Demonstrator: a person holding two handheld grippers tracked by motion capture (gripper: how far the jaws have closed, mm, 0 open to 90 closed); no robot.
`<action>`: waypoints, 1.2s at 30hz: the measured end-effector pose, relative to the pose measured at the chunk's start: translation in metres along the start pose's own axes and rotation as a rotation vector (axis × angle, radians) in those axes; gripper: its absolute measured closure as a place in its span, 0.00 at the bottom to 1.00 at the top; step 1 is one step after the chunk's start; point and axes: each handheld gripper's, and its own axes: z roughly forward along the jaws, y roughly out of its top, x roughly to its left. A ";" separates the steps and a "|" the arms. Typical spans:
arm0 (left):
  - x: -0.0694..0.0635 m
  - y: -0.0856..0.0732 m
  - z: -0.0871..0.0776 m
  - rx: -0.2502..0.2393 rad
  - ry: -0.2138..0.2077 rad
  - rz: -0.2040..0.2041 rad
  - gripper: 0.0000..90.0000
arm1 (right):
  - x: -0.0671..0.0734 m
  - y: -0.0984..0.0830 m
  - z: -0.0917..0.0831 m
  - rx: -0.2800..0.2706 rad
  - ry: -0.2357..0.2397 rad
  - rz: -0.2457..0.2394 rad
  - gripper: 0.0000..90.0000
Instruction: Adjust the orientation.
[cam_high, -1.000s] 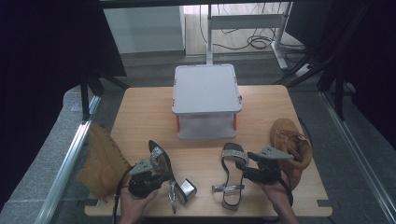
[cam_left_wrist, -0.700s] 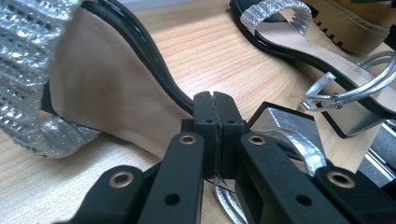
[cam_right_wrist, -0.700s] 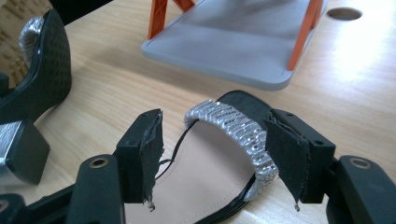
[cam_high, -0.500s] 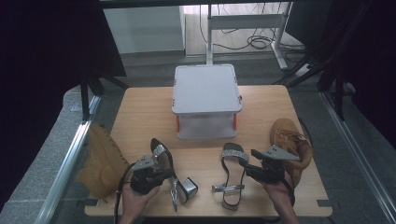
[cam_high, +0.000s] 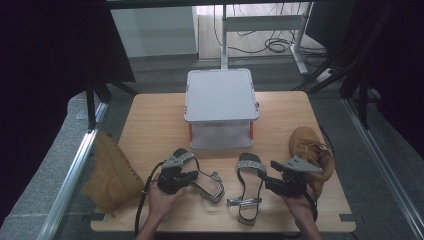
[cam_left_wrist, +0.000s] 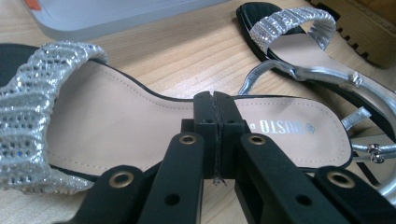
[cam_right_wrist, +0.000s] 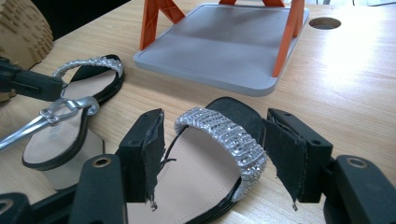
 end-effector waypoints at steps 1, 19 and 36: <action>0.000 0.000 -0.002 0.000 0.004 0.003 1.00 | 0.000 0.000 0.000 0.002 0.001 0.003 0.44; 0.004 -0.020 -0.072 -0.100 0.034 -0.013 0.90 | 0.013 0.001 0.005 0.056 0.118 -0.060 0.63; 0.016 -0.032 -0.098 -0.070 0.059 -0.049 0.57 | 0.019 0.001 0.011 0.099 0.154 -0.109 0.73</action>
